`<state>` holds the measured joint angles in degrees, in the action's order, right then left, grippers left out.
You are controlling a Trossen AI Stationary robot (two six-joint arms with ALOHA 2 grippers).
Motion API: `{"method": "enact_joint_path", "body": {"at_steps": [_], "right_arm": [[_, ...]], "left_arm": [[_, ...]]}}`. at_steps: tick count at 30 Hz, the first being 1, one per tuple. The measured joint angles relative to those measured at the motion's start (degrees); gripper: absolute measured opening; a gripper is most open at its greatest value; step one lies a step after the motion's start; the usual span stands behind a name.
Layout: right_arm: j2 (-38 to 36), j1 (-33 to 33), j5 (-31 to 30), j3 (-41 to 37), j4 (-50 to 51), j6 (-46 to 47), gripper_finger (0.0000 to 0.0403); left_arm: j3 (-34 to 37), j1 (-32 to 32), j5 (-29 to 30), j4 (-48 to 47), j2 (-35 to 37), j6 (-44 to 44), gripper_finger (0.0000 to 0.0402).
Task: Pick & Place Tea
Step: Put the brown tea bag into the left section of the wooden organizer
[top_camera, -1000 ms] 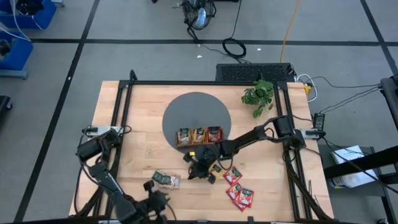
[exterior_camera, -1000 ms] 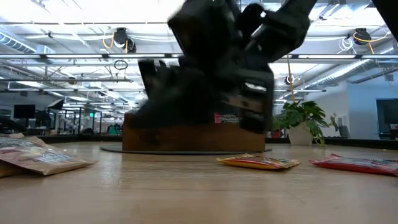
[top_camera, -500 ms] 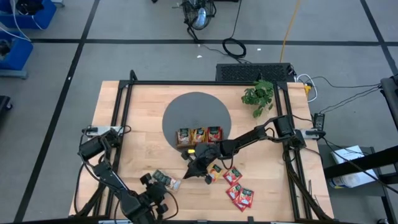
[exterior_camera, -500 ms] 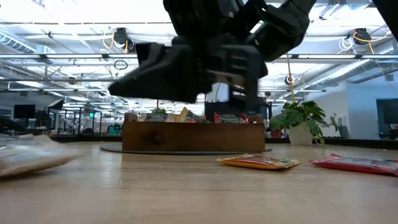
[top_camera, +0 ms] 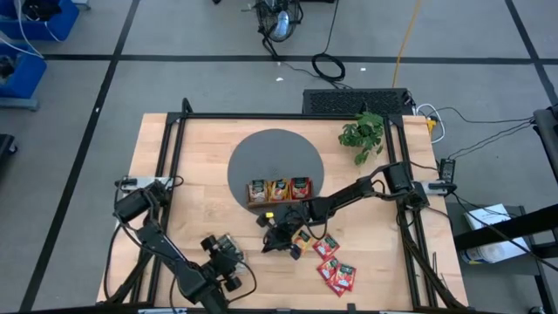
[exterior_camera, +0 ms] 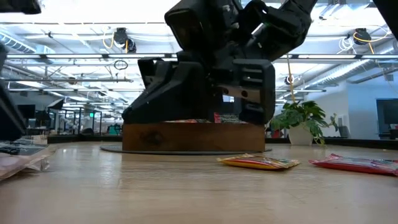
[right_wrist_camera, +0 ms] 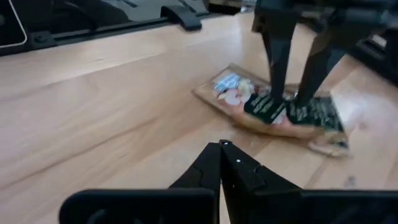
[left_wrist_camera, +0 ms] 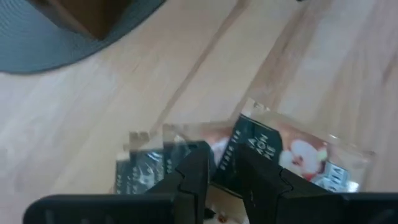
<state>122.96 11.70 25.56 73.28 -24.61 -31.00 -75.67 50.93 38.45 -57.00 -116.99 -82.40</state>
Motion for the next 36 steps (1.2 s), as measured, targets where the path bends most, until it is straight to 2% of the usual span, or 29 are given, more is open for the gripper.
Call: {"method": "enact_joint_path", "body": {"at_steps": [6,8,13,18,28,36], "right_arm": [[0.0,0.0,0.0,-1.3,-0.8,2.4,0.0002],[0.1,0.0,0.0,-1.4,-0.7,3.6,0.0005],[4.3,0.0,0.0,-1.4,-8.1,7.8,0.0016],[6.8,0.0,-3.1,-1.4,-12.4,9.1,0.0034],[6.7,-0.2,-3.0,-1.4,-14.2,11.6,0.0081],[6.7,-1.1,-2.6,-1.4,-13.1,19.5,0.0098]], "left_arm": [[-5.2,2.6,4.6,0.2,1.0,4.5,0.0088],[-6.7,3.8,2.7,0.6,0.9,3.6,0.0088],[-5.7,5.1,-5.5,4.7,-0.2,-0.9,0.0088],[-4.7,5.0,-9.4,3.7,-1.9,-4.8,0.0088],[-4.4,3.5,-7.3,-1.1,-1.9,-4.4,0.0088],[-4.4,-0.1,-6.9,-1.4,-1.9,0.4,0.0088]]}}
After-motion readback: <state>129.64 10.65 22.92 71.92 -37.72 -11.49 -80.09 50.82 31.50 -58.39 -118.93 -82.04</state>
